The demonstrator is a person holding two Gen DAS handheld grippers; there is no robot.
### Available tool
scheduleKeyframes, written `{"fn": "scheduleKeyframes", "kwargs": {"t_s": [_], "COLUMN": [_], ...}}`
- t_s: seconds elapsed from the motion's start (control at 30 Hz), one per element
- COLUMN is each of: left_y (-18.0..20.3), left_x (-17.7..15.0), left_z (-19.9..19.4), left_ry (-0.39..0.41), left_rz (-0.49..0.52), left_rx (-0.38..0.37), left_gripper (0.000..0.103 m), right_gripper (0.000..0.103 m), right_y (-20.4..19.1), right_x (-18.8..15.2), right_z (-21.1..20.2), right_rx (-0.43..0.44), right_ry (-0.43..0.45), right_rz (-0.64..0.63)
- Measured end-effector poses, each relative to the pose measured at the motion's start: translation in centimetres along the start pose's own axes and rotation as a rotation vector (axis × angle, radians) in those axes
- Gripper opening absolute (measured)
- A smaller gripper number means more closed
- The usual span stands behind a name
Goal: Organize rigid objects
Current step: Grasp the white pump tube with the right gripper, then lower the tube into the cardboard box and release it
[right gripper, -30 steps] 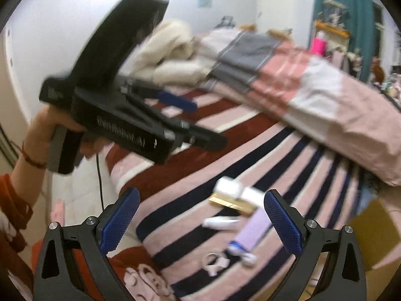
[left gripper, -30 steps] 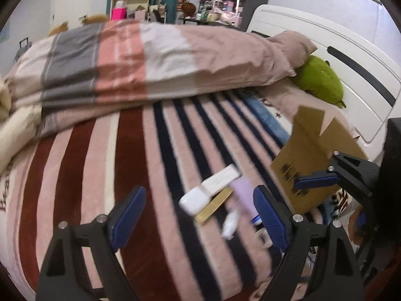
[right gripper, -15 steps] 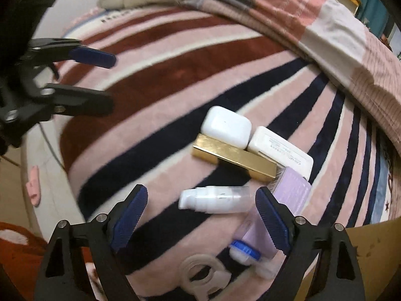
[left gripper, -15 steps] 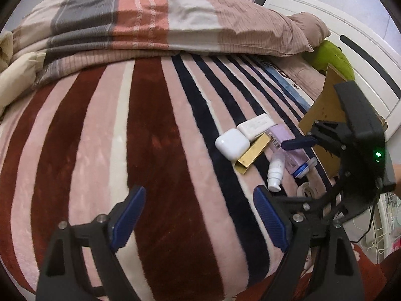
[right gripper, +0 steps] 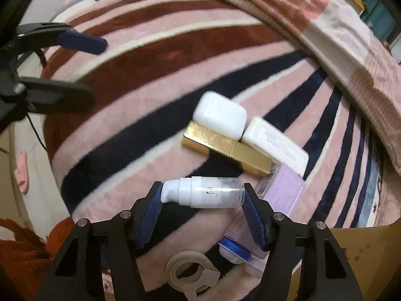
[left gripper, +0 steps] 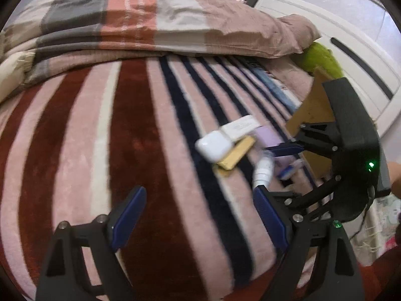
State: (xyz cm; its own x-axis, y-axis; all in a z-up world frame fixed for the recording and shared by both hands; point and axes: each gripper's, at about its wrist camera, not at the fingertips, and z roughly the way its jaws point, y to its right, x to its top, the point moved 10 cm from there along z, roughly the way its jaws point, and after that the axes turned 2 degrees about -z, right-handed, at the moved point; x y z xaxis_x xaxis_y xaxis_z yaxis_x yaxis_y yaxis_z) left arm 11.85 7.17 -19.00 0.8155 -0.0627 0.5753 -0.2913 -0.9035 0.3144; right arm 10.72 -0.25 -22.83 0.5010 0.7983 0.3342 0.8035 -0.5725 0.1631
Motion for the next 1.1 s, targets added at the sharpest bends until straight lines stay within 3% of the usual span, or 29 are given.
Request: {"fn": "scheduleKeyframes", "kwargs": {"t_s": [0.17, 0.23, 0.4, 0.47, 0.77, 0.93, 1.1], "left_y": [4.2, 5.7, 10.9, 13.6, 23.4, 28.0, 31.0], "left_x": [1.8, 2.7, 5.1, 6.3, 10.7, 11.9, 12.0], "left_z": [-0.3, -0.4, -1.3, -1.9, -0.1, 2.9, 5.7], "left_ry": [-0.006, -0.004, 0.004, 0.028, 0.016, -0.052, -0.124], "left_rz": [0.024, 0.028, 0.08, 0.125, 0.273, 0.34, 0.381], "left_rx": [-0.122, -0.137, -0.211, -0.227, -0.251, -0.309, -0.313], "left_gripper": [0.084, 0.077, 0.03, 0.023, 0.023, 0.023, 0.023], "right_gripper": [0.059, 0.059, 0.059, 0.059, 0.059, 0.059, 0.059], "right_y": [-1.0, -1.2, -1.1, -0.2, 7.6, 11.9, 15.0], "right_x": [2.1, 2.7, 2.7, 2.3, -2.2, -5.8, -9.1], "right_z": [-4.9, -6.9, -11.4, -13.2, -18.7, -19.8, -19.6], "right_rx": [0.026, 0.038, 0.024, 0.001, -0.095, -0.126, -0.13], "right_ry": [0.166, 0.225, 0.318, 0.358, 0.457, 0.452, 0.42], "right_rz": [-0.01, -0.007, -0.016, 0.002, 0.116, 0.201, 0.293]}}
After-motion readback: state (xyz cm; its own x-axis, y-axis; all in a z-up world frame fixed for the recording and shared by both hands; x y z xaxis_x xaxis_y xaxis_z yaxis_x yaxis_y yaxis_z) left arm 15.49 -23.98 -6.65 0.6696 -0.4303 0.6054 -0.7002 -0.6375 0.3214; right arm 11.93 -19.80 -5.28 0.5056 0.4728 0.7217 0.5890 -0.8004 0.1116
